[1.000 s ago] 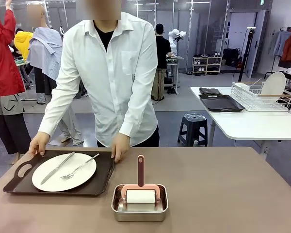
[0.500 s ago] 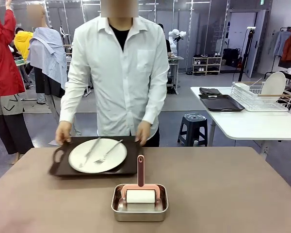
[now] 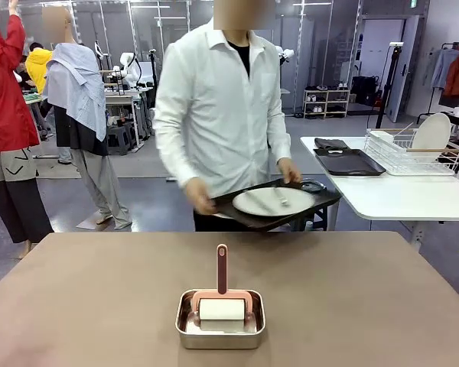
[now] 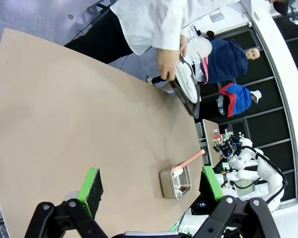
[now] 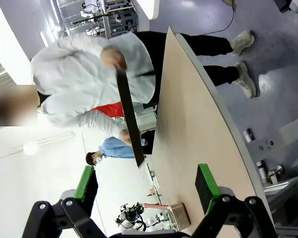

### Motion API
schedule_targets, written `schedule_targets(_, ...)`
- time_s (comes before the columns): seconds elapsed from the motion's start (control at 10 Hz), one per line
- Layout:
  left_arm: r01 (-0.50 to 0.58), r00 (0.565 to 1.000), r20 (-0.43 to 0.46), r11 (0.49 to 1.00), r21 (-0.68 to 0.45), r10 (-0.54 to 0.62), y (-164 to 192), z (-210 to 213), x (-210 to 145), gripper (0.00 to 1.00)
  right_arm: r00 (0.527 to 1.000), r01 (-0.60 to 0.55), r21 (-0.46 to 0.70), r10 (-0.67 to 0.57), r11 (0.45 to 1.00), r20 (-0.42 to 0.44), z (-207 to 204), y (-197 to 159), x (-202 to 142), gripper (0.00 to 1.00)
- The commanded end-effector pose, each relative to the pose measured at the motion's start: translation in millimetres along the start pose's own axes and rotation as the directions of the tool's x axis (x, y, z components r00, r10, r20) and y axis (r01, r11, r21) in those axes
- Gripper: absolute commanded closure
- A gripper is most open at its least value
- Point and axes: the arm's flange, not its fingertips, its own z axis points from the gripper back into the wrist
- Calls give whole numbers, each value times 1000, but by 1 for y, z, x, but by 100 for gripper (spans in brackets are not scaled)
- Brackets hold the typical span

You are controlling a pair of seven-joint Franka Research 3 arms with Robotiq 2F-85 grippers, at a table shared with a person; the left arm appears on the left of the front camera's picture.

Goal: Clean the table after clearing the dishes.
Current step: When the right (or left) Handle tray is removed, use the right hand (or left hand) to clean the right (or left) side of the table with the Lint Roller.

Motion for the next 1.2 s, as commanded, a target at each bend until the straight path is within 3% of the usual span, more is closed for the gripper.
schedule_targets(0.0, 10, 1000, 1, 1000, -13, -10, -1, 4, -1, 0, 1000, -2, -14, 2, 1000, 9, 0, 1, -4, 0)
schedule_targets(0.4, 0, 1000, 0, 1000, 0, 0, 0, 0, 0, 0, 1000, -2, -14, 2, 1000, 9, 0, 1, -4, 0)
schedule_targets(0.5, 133, 990, -56, 991, 32, -131, -25, -21, 21, 0, 1000, -2, -14, 2, 1000, 9, 0, 1, -4, 0)
schedule_targets(0.6, 262, 953, -156, 965, 7, -258, -60, -60, 47, 0, 1000, -2, -14, 2, 1000, 9, 0, 1, -4, 0)
schedule_targets(0.7, 405, 865, -321, 914, -8, -386, -104, -113, 63, 0, 1000, -2, -14, 2, 1000, 9, 0, 1, -4, 0)
schedule_targets(0.9, 616, 622, -545, 781, -102, -562, -185, -204, 54, 0, 1000, -2, -14, 2, 1000, 9, 0, 1, -4, 0)
schedule_targets(1.0, 724, 420, -657, 668, -173, -626, -225, -252, 25, 0, 1000, -2, -14, 2, 1000, 9, 0, 1, -4, 0)
schedule_targets(1.1, 798, 232, -706, 546, -255, -669, -252, -285, -8, 0, 1000, -2, -14, 2, 1000, 9, 0, 1, -4, 0)
